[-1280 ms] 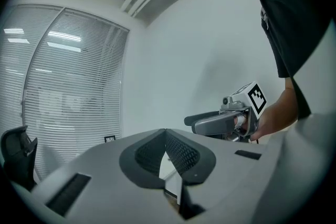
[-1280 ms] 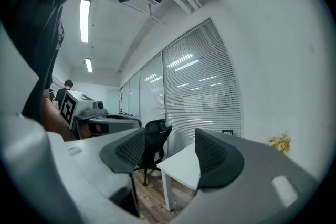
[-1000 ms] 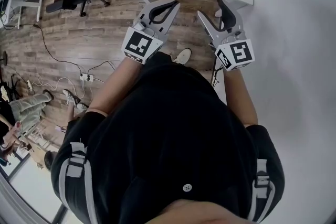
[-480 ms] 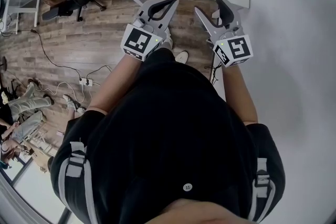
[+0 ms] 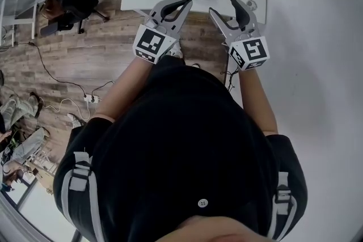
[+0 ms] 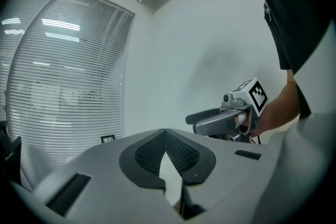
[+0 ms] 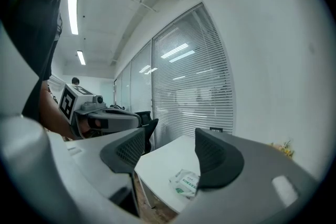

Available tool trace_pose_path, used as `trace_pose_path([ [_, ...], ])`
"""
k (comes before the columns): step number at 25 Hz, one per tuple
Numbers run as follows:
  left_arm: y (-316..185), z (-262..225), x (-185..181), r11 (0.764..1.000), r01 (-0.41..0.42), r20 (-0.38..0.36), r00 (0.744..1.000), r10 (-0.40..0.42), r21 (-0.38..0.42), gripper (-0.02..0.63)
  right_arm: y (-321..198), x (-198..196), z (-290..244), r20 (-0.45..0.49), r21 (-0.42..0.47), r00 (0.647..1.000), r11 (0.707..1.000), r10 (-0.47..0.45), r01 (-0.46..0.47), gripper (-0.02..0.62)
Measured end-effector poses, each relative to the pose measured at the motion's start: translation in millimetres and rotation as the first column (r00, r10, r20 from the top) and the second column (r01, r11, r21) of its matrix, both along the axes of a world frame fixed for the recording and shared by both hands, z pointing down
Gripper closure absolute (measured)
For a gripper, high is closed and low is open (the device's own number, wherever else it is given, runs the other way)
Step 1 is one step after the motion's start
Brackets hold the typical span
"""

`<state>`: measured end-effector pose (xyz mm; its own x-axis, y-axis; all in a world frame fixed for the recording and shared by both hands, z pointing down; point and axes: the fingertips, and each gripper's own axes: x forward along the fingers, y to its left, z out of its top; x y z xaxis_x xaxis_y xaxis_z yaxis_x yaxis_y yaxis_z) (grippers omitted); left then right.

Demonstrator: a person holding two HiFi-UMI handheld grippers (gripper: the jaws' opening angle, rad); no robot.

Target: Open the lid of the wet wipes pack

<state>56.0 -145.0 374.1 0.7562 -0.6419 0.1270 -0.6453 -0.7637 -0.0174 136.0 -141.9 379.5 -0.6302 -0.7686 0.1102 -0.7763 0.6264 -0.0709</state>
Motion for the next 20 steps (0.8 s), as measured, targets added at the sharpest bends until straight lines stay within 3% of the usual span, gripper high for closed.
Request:
trace_pose_path([
  [20,-130.7,71.2,-38.2,0.987,-0.075,0.05,0.995,0.083,-0.143,0.597,-123.0,-33.0,83.9,-0.136,-0.165,0.989,0.983,0.058,-0.08,0.299],
])
